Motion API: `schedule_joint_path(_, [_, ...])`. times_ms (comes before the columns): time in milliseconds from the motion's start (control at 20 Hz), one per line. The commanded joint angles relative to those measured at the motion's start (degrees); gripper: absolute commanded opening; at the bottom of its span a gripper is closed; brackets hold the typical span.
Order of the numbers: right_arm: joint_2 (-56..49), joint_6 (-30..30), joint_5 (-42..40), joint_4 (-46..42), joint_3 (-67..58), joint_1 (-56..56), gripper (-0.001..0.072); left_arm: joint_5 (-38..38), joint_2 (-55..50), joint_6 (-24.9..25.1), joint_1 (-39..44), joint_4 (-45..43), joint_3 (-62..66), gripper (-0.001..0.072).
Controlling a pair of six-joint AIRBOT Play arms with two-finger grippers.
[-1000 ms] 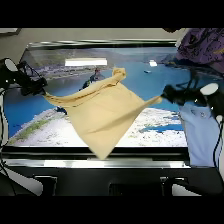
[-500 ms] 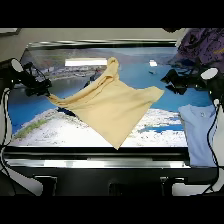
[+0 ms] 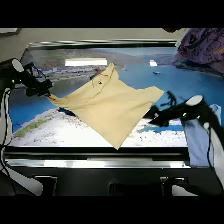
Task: Fold the clothes and pants, and hang the long-sleeved shirts on hangers.
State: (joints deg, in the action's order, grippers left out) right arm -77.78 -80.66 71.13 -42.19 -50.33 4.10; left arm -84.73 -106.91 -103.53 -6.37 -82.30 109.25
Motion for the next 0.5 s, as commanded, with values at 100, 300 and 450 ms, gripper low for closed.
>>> schedule_joint_path(100, [6.75, 2.01, -11.76, 10.45, 19.08, -16.79, 0.0499, 0.07, -0.04, 0.02, 0.04, 0.00, 0.02, 0.0022])
schedule_joint_path(300, [6.75, -3.45, -20.35, 10.05, 19.63, -24.30, 0.0572, 0.07, -0.04, 0.04, 0.02, 0.00, 0.02, 0.0022])
schedule_joint_path(450, [6.75, -5.55, -24.94, 10.67, 19.63, -26.47, 0.0571, 0.07, -0.04, 0.02, 0.02, 0.00, 0.02, 0.0022])
